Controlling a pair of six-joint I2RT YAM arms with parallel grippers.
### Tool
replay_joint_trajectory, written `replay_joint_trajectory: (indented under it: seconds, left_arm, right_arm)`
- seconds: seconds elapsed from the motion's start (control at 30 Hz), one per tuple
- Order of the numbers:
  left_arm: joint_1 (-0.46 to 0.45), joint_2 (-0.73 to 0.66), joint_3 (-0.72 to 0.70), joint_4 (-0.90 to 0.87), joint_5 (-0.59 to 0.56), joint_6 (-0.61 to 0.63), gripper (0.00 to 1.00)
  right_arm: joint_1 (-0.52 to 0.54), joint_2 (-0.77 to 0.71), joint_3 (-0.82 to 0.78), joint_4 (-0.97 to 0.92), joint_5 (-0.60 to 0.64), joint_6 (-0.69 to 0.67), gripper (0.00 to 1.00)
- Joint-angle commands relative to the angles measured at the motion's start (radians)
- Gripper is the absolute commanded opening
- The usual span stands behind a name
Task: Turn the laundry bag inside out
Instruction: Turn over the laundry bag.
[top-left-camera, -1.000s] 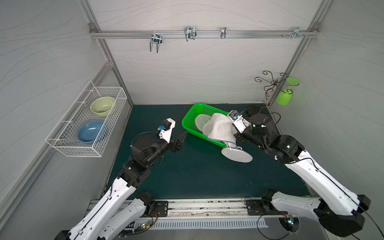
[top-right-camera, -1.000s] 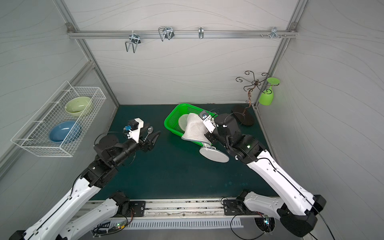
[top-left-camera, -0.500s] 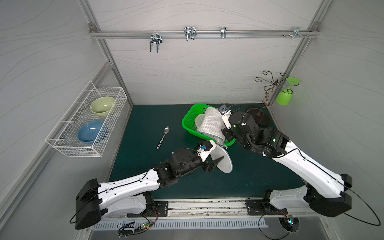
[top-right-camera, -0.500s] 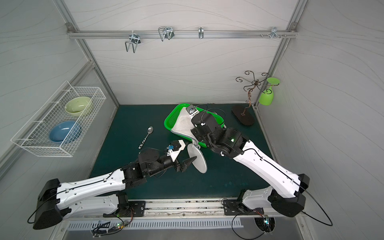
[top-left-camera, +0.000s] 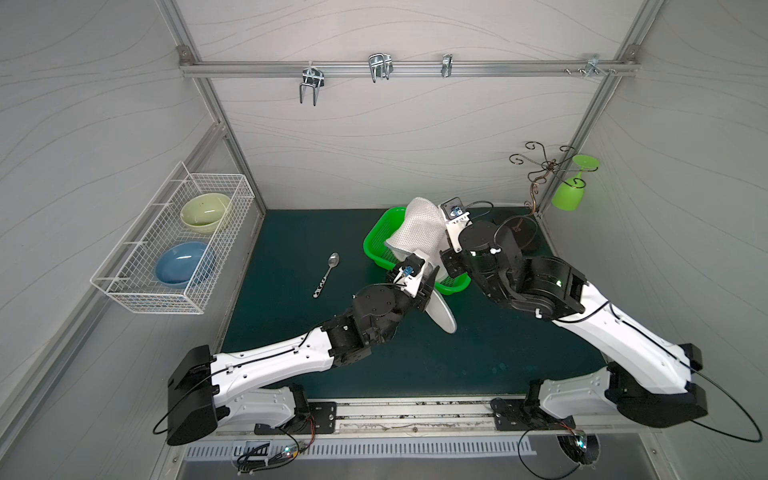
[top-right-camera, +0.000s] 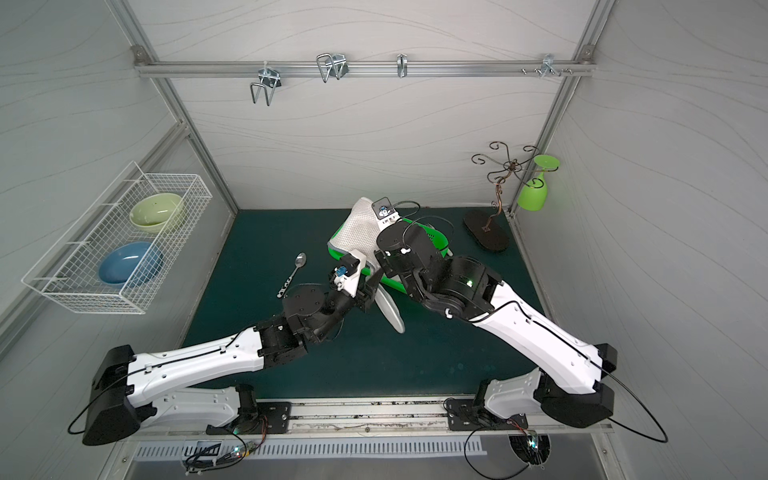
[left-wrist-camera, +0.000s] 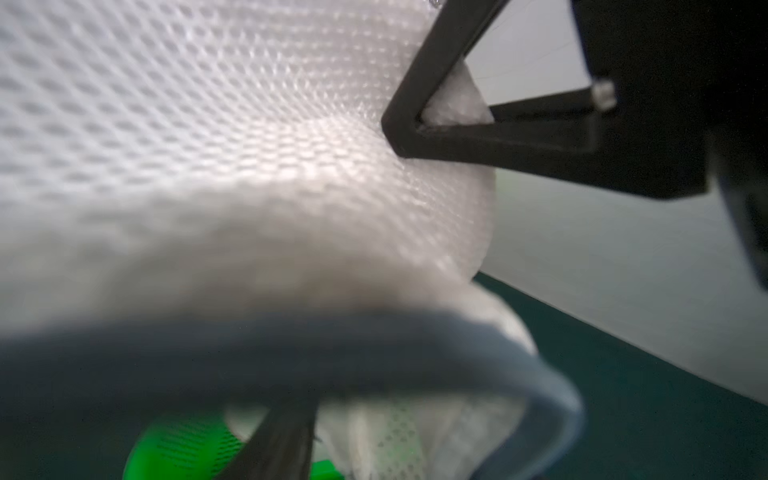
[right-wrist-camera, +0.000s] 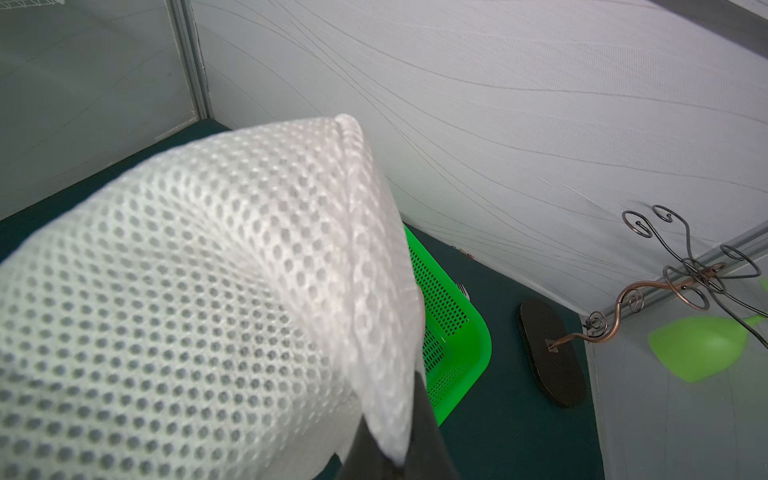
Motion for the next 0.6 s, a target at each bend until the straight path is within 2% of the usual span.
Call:
replay_joint_trajectory:
  seconds: [0.0,0.13,0.2,0.3,0.37,0.4,0.5,0.57]
  left_arm:
    - [-0.004,0.001,0.048,0.003,-0.052,0.010,0.30]
    - [0.000,-0.026,0.044,-0.115,0.025,-0.010,0.02]
    - [0.021,-0.047,0.045,-0.178,0.105,-0.065,0.00]
    - [0.121,-0.096,0.012,-0.224,0.343,-0.259,0.00]
    - [0.239,-0.117,-0.037,-0.174,0.572,-0.437,0.00]
    - [0.283,-0.123,-0.057,-0.138,0.640,-0.509,0.00]
    - [0.387,-0.127,-0.109,-0.023,0.802,-0.704,0.00]
    - [0.445,-0.121,-0.126,0.069,0.865,-0.831,0.00]
  right_arm:
    - [0.005,-0.003,0.020,-0.005,0.015,0.024,0.00]
    - [-0.035,-0.005,0.029,-0.038,-0.083,0.009,0.00]
    - [-0.077,-0.008,0.035,-0.068,-0.209,0.011,0.00]
    - [-0.177,-0.030,0.015,-0.095,-0.498,0.014,0.21]
    - [-0.266,-0.051,-0.027,-0.083,-0.712,0.025,0.47]
    - [-0.309,-0.062,-0.045,-0.079,-0.801,0.031,0.53]
    - [-0.437,-0.083,-0.101,-0.065,-1.042,0.074,0.66]
    - [-0.516,-0.106,-0.132,-0.048,-1.150,0.101,0.69]
